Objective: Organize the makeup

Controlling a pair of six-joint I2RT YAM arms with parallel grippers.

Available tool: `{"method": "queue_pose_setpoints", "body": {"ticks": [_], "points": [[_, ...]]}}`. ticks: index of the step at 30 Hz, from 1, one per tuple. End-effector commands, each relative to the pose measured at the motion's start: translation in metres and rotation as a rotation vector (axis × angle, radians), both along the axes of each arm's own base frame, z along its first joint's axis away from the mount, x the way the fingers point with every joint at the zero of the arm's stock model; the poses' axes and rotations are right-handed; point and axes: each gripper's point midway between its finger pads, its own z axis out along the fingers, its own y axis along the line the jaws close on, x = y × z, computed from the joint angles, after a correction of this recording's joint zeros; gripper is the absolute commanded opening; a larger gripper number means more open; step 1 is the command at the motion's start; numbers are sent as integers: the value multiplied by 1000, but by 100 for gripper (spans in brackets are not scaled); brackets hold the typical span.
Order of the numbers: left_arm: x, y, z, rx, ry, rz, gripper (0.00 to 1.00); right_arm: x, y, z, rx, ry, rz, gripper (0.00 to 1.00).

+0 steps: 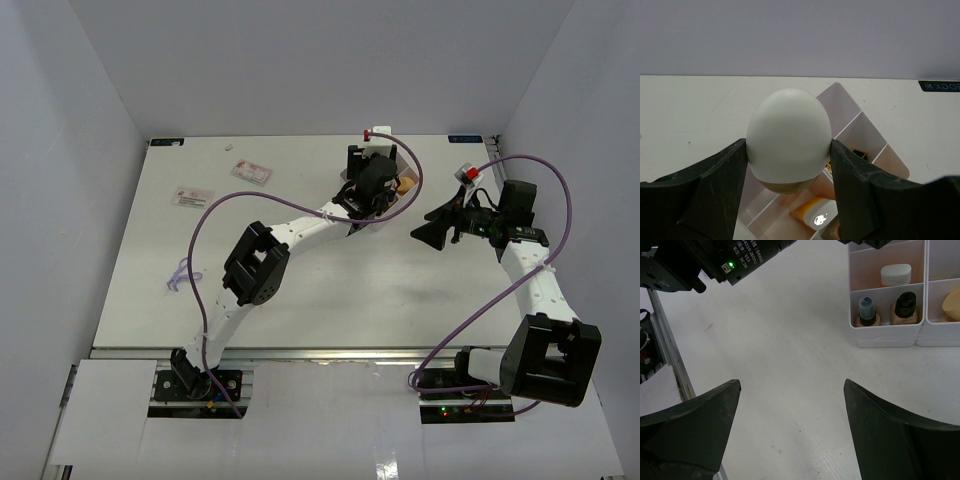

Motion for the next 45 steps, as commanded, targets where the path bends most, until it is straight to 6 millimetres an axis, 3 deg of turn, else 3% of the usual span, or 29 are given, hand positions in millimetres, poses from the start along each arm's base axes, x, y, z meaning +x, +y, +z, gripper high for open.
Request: {"method": "queue_pose_setpoints", "body": {"ticks": [1,22,24,30,35,45], "points": [[-1,-10,16,-71,-12,-23,0,-2,-1,4,18,-18,15,90],[-4,-14,-15,-69,52,-39,0,-4,-1,8,29,-24,22,90],[-5,-13,-15,-76,55,-40,3,-4,-1,8,30,-22,23,90],[-8,-9,-21,-82,71,-30,28,-4,-2,8,34,-20,22,90],[-11,-7,-25,-92,84,-28,41,-5,-2,9,37,-19,23,90],[-16,-5,-25,-105,96,-36,49,-6,-3,10,43,-21,23,90]]}}
